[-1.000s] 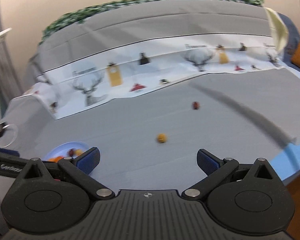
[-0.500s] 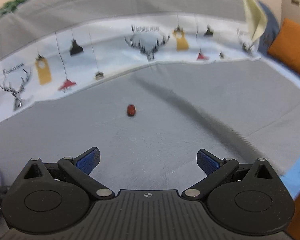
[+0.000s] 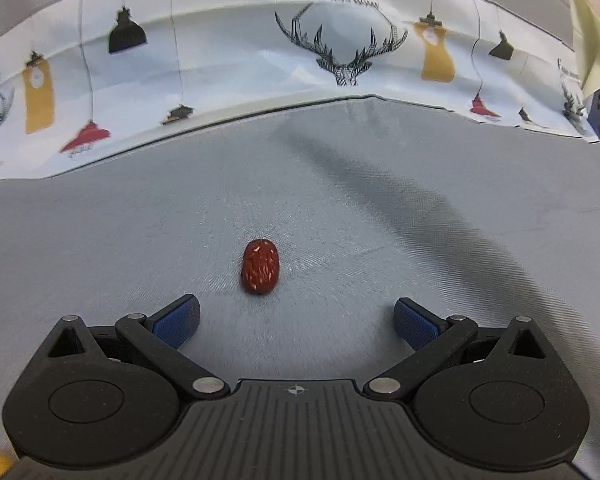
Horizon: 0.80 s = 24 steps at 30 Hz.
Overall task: Organize fruits
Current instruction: 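Grasp the small yellow fruit with the left tool while the right tool grasps the red date, then carry the yellow fruit with the left tool while the right tool carries the date over the plate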
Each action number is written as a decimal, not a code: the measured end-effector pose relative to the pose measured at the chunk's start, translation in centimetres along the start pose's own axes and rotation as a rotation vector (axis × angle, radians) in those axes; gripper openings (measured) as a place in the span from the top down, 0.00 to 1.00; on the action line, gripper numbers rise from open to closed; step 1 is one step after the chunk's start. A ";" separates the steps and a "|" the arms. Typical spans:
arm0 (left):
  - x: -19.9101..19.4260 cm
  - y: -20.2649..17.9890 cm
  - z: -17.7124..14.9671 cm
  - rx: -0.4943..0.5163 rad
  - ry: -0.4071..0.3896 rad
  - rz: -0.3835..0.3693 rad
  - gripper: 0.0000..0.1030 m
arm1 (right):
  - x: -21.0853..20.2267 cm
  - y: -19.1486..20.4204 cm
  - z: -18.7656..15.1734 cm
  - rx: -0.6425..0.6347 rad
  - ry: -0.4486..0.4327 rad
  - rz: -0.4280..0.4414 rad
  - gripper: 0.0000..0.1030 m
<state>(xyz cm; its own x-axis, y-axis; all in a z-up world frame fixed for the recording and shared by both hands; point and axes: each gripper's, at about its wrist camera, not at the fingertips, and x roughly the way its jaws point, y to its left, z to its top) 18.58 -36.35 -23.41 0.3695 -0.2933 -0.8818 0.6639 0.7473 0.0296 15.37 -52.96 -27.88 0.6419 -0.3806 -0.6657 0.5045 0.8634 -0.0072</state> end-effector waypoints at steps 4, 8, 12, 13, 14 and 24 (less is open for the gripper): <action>-0.2 0.1 0.4 -0.018 0.017 0.023 0.04 | 0.5 0.3 0.3 -0.006 -0.005 -0.001 0.03; -2.2 -1.1 0.3 0.036 -0.018 -0.001 0.71 | -0.3 0.9 0.6 -0.051 -0.031 0.025 0.68; -3.5 -1.1 0.3 0.035 -0.007 -0.011 0.71 | -1.3 1.0 1.3 -0.023 0.020 0.022 0.80; -4.2 -1.0 0.2 0.031 -0.015 -0.008 0.71 | -2.4 0.8 1.4 0.002 0.016 0.025 0.80; -5.3 -0.6 0.1 0.028 -0.032 -0.011 0.71 | -3.5 0.7 1.5 0.016 0.003 0.026 0.80; -19.3 5.1 -3.8 -0.055 -0.139 0.047 0.71 | -23.7 3.2 0.8 0.050 -0.230 0.177 0.80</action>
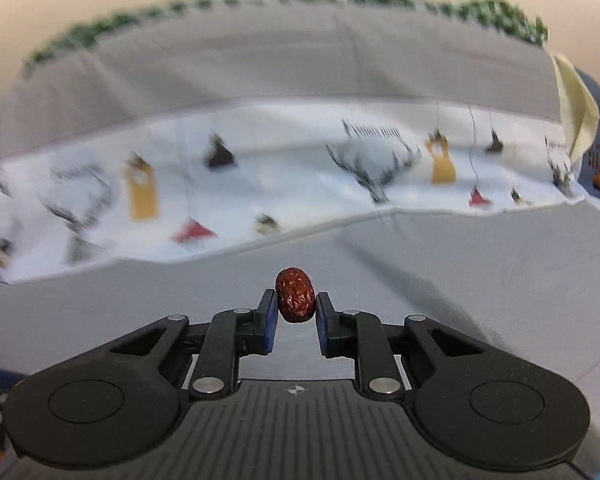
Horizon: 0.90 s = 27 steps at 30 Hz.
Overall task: Organize fruits
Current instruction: 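Carry the yellow fruit with the left tool while the right tool carries the date over the plate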
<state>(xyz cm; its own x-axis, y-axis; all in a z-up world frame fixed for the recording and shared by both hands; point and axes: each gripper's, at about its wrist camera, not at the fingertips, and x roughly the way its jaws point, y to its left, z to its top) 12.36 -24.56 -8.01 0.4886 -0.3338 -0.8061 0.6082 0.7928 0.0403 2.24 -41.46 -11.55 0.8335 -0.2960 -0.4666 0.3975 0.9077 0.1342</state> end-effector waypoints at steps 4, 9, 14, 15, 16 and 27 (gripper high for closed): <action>-6.9 2.4 -2.8 -0.014 -0.025 0.041 0.71 | -7.3 4.0 0.1 -0.006 -0.044 0.074 0.80; -13.6 4.9 -6.7 -0.039 -0.058 0.052 0.71 | -15.1 8.1 -1.0 0.038 -0.015 0.178 0.80; -18.1 6.6 -10.5 -0.083 -0.081 0.026 0.71 | -21.0 11.2 -2.3 0.028 0.003 0.218 0.80; -18.9 6.9 -11.2 -0.089 -0.085 0.029 0.71 | -22.1 11.9 -2.6 0.013 0.002 0.224 0.80; -19.6 7.1 -11.9 -0.096 -0.086 0.029 0.71 | -23.1 12.5 -2.9 0.002 -0.003 0.228 0.80; -23.9 9.4 -16.7 -0.187 -0.120 0.040 0.71 | -28.1 16.9 -4.9 -0.086 -0.014 0.302 0.80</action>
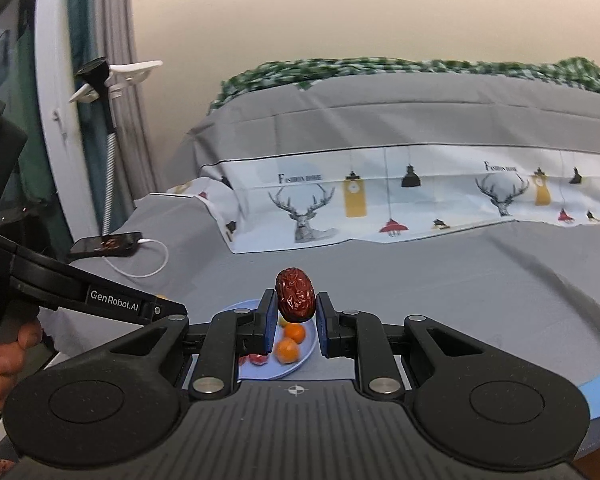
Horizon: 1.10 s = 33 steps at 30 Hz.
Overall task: Organize fruits
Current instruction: 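Carry the yellow fruit with the left tool while the right tool carries the date over the plate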
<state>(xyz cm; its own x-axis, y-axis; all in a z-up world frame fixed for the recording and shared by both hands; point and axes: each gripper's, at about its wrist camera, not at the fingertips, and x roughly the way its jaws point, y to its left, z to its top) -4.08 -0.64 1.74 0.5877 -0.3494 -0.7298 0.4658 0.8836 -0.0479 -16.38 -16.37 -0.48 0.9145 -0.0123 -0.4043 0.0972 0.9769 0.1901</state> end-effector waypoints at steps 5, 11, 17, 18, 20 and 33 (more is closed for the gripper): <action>-0.8 0.7 0.2 -0.029 -0.024 0.001 0.71 | -0.3 0.7 0.2 -0.021 -0.009 0.010 0.80; -1.0 0.7 0.2 -0.027 -0.037 0.002 0.71 | -0.2 0.7 0.2 -0.015 -0.008 0.002 0.80; -0.9 1.0 0.2 -0.034 -0.037 0.003 0.71 | 0.3 0.8 0.1 -0.011 0.001 0.003 0.80; -0.8 1.1 0.3 -0.035 -0.035 0.004 0.71 | 0.4 0.8 0.0 -0.009 0.004 0.004 0.80; -0.7 1.2 0.2 -0.038 -0.030 0.005 0.71 | 0.5 0.8 -0.1 -0.006 0.010 0.005 0.80; 0.6 2.4 0.8 -0.056 -0.017 0.030 0.71 | 1.9 0.4 -0.3 0.000 0.039 0.029 0.80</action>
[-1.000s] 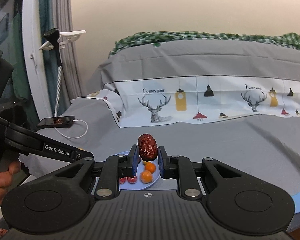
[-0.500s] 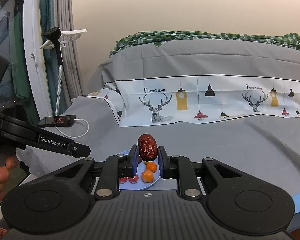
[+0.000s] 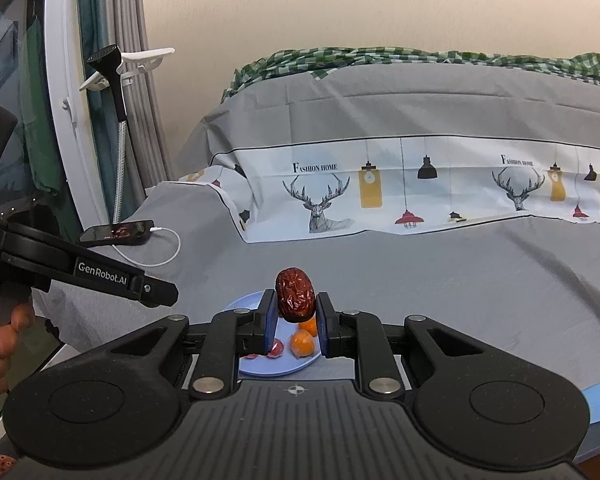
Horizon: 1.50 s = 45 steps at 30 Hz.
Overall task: Organize fruits
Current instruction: 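Carry the yellow fruit with the left tool while the right tool carries the date over the plate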
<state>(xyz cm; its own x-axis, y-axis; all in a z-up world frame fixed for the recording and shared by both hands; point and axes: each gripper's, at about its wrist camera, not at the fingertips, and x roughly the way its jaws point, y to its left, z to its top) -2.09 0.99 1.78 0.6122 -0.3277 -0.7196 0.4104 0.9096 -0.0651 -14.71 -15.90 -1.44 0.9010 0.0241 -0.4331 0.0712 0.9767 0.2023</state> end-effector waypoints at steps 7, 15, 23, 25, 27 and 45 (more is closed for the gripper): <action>1.0 1.1 0.8 -0.023 0.005 0.021 0.71 | 1.4 -0.1 0.1 0.000 0.025 0.010 0.80; 2.9 3.0 2.1 -0.052 0.013 0.038 0.71 | 5.2 0.6 0.6 -0.015 0.069 0.038 0.80; 7.6 4.2 3.9 -0.049 0.058 0.045 0.71 | 11.3 0.8 0.7 0.004 0.154 0.050 0.80; 8.9 4.2 4.3 -0.043 0.066 0.051 0.71 | 12.9 0.8 0.5 0.007 0.175 0.048 0.80; 10.3 4.3 4.5 -0.037 0.076 0.053 0.71 | 14.4 0.7 0.4 0.003 0.194 0.046 0.80; 23.7 5.5 4.8 0.027 0.236 0.078 0.71 | 26.0 -0.5 -1.9 -0.027 0.318 0.001 0.80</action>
<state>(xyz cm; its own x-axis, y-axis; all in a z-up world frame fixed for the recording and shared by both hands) 17.93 -3.02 -12.32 0.4695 -0.1853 -0.8633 0.3880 0.9216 0.0131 7.87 -15.36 -14.52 0.7218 0.0861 -0.6868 0.0552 0.9819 0.1811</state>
